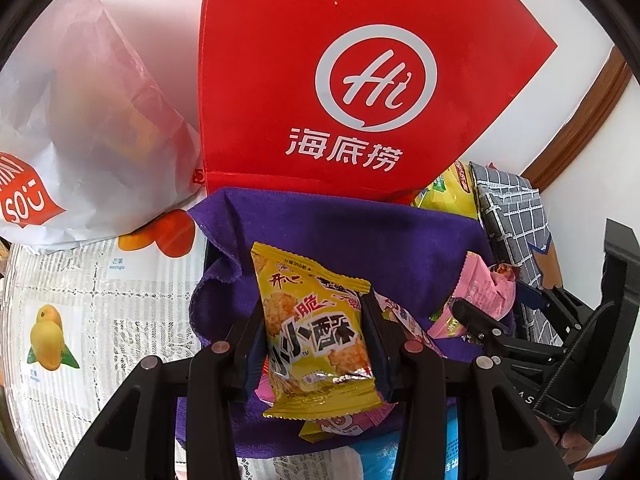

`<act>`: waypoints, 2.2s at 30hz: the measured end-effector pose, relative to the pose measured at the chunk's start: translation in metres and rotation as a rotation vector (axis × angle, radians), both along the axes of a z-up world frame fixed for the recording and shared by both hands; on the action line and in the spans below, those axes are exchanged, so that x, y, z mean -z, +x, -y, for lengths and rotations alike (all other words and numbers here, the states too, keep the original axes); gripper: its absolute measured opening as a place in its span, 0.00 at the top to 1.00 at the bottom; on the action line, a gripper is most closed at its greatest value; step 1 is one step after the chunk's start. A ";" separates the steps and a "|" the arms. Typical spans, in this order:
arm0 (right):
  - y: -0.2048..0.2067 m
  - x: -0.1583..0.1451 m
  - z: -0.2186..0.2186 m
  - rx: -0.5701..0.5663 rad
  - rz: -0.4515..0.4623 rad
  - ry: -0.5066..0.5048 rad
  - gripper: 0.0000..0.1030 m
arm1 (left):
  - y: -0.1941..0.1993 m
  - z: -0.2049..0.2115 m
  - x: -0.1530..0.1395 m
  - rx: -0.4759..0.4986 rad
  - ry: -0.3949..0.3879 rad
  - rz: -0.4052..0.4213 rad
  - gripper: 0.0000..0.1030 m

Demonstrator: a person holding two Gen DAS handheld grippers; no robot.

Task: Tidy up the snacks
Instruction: 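Open both tools to drop the bags onto the purple towel, then move both tools back toward the remaining snacks beside the tissue pack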

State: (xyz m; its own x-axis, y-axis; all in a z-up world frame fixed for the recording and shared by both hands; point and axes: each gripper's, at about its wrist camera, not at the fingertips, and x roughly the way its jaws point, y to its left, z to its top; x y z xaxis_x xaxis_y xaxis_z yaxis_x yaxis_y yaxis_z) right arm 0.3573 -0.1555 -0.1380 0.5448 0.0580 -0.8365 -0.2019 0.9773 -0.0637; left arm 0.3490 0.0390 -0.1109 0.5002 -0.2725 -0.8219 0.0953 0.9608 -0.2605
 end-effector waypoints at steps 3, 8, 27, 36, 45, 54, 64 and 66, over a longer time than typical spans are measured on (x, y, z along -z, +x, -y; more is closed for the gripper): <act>-0.001 -0.003 0.001 0.003 0.010 0.007 0.29 | 0.000 0.002 0.002 0.005 0.002 -0.005 0.60; -0.004 -0.011 0.003 0.010 0.033 -0.001 0.26 | 0.001 0.004 0.003 0.012 0.001 -0.009 0.60; -0.020 -0.045 0.010 0.019 0.128 0.042 0.26 | 0.002 0.014 0.015 0.042 0.001 -0.032 0.60; -0.021 -0.047 0.009 0.026 0.133 0.042 0.26 | 0.002 0.024 0.009 0.059 0.033 -0.003 0.29; -0.032 -0.062 0.004 0.016 0.161 0.065 0.25 | -0.008 0.025 -0.012 0.042 0.056 0.050 0.25; -0.057 -0.072 0.014 0.093 0.165 0.070 0.18 | -0.026 0.033 -0.034 0.089 0.035 0.106 0.25; -0.108 -0.091 0.027 0.185 0.155 0.039 0.13 | -0.061 0.039 -0.067 0.120 0.034 0.172 0.25; -0.118 -0.095 0.029 0.193 0.164 0.038 0.13 | -0.070 0.038 -0.071 0.124 0.024 0.175 0.25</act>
